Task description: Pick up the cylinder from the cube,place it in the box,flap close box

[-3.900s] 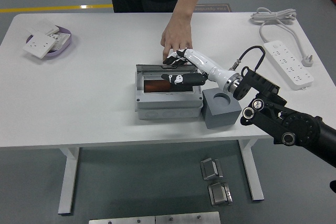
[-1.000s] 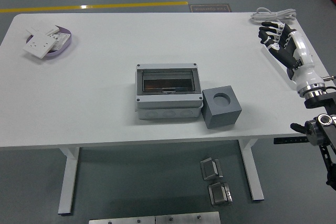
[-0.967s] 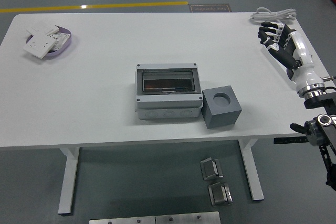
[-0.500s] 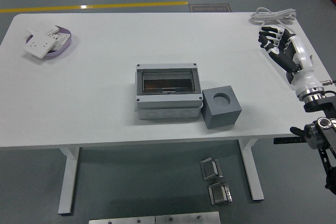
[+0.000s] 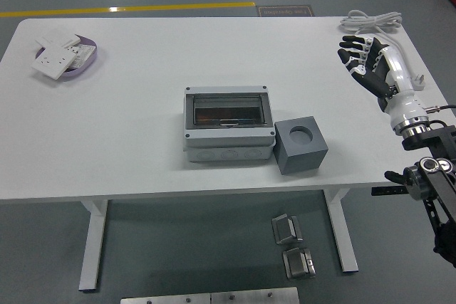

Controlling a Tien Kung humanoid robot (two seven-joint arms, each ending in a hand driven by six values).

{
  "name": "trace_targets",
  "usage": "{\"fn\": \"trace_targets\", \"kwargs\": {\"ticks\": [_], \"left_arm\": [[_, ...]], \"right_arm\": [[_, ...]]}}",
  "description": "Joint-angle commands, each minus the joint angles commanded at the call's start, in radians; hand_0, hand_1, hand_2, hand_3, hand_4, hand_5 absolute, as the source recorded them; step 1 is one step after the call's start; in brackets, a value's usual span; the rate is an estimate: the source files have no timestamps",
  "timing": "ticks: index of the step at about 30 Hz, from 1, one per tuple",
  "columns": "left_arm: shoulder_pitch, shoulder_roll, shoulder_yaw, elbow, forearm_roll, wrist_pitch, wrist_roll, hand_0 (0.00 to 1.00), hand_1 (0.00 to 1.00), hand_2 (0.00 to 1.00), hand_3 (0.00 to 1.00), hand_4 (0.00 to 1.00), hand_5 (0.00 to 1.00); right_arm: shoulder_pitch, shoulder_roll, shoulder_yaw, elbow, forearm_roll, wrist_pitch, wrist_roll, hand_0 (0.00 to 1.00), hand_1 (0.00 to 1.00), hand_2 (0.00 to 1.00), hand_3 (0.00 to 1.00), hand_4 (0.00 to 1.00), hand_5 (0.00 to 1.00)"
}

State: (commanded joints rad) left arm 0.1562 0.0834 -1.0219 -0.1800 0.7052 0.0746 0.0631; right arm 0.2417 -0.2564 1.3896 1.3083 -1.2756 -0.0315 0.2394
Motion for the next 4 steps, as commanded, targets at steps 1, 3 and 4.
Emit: {"fn": "trace_targets", "kwargs": {"ticks": [1,3,4], "left_arm": [[0.0,-0.002,0.0,0.0,-0.001,0.0,0.001,0.572,0.62,0.606,0.613,0.634,0.169],[0.0,-0.005,0.0,0.0,-0.001,0.001,0.002,0.572,0.62,0.606,0.613,0.634,0.169],[-0.001,-0.006,-0.001,0.0,-0.001,0.001,0.002,0.572,0.62,0.606,0.613,0.634,0.169]], "right_arm": [[0.002,0.002,-0.004,-0.001,-0.004,0.003,-0.002,0.672,0.656,0.684,0.679,0.852,0.262],[0.005,0.004,-0.008,-0.002,-0.01,0.007,-0.005,0.672,0.656,0.684,0.679,0.852,0.262],[0.006,0.004,-0.01,-0.002,-0.013,0.01,-0.007,0.672,0.656,0.684,0.679,0.852,0.262]]}}
